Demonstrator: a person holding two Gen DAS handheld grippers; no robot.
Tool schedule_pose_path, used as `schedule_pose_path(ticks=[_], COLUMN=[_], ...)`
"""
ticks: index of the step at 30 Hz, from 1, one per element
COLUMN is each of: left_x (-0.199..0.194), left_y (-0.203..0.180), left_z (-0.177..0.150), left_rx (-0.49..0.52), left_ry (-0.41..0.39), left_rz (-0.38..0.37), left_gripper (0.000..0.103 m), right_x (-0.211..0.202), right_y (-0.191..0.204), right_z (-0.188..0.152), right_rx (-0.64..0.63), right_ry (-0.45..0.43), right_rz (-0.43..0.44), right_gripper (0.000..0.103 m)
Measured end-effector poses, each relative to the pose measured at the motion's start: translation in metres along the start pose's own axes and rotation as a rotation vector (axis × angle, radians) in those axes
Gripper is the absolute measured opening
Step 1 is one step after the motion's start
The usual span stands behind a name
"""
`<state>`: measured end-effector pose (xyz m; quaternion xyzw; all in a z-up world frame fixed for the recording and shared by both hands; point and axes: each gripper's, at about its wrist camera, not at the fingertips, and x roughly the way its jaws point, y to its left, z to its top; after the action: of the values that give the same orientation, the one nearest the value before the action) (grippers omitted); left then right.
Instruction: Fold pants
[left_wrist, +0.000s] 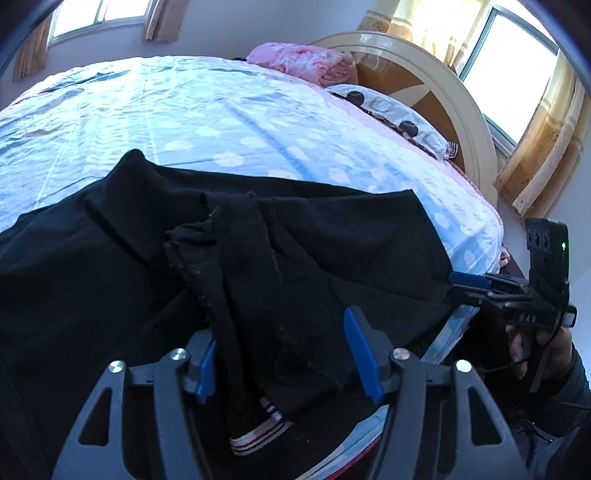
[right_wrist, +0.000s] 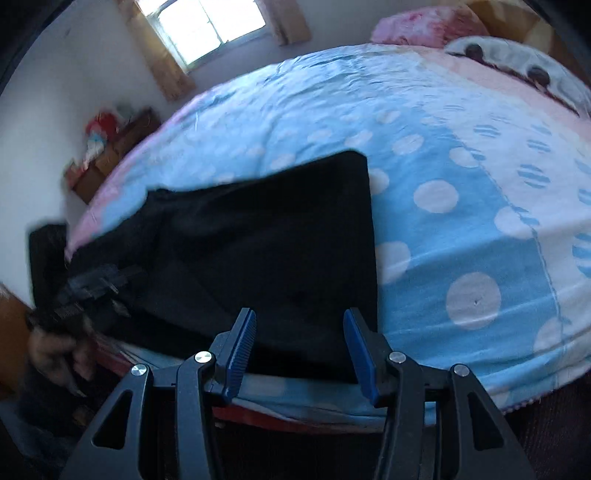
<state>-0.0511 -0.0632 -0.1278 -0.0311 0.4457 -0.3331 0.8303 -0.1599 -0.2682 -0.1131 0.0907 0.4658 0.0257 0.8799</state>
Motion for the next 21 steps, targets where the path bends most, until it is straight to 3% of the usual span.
schedule_pose_path(ticks=[4, 12, 15, 17, 21], left_x=[-0.003, -0.024, -0.033, -0.035, -0.041], left_y=[0.001, 0.013, 0.02, 0.031, 0.051], left_z=[-0.001, 0.001, -0.001, -0.004, -0.009], left_rx=[-0.015, -0.031, -0.02, -0.025, -0.059], left_ry=[-0.006, -0.055, -0.083, -0.085, -0.091], left_rz=[0.004, 0.04, 0.101, 0.151, 0.184], left_gripper=[0.068, 0.075, 0.078, 0.078, 0.078], right_x=[-0.004, -0.02, -0.019, -0.011, 0.019], right_y=[0.014, 0.028, 0.048, 0.064, 0.106], right_z=[0.005, 0.025, 0.043, 0.061, 0.107], right_rx=[-0.08, -0.104, -0.147, -0.153, -0.149], right_ry=[0.01, -0.008, -0.032, -0.028, 0.003], right_rz=[-0.066, -0.067, -0.05, -0.004, 0.24], right_gripper=[0.054, 0.054, 0.054, 0.054, 0.054])
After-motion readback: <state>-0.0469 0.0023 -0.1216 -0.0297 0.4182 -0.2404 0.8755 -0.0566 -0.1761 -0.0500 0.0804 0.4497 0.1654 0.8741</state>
